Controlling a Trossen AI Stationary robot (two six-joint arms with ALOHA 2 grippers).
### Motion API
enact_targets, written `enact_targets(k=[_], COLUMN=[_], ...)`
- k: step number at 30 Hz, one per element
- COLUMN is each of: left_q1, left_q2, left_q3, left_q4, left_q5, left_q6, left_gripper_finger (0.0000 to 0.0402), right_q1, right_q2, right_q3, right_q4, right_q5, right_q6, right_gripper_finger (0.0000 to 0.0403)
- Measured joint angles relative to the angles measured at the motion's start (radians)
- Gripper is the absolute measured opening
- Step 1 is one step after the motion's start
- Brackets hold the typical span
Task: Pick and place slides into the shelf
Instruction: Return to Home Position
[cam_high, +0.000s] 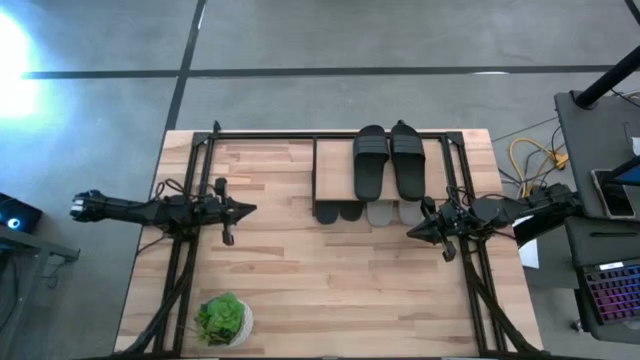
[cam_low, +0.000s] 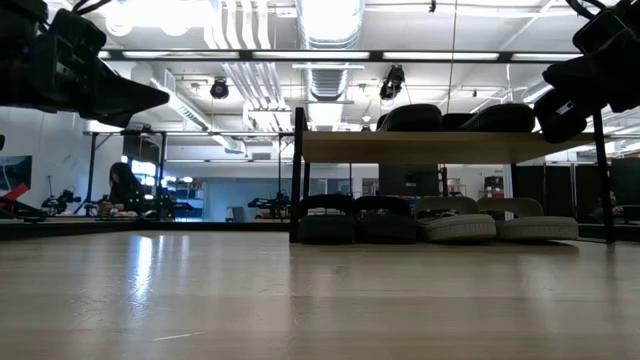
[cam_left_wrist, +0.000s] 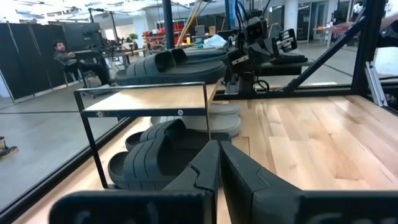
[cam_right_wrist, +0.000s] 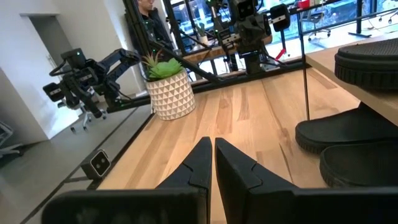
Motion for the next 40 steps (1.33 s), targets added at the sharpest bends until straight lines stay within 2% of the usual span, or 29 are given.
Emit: enact_targets(k=[40], left_q1=[0.0], left_q2=[0.019], left_q3=[-0.001], left_q4=[0.0], left_q5=[0.0], left_q6=[0.0], left_gripper_finger=[0.0], right_q1=[0.0], right_q2=[0.0], right_q3=[0.0], right_q4=[0.0], right_q5=[0.0], right_q6=[0.0], right_gripper_finger=[0.0013])
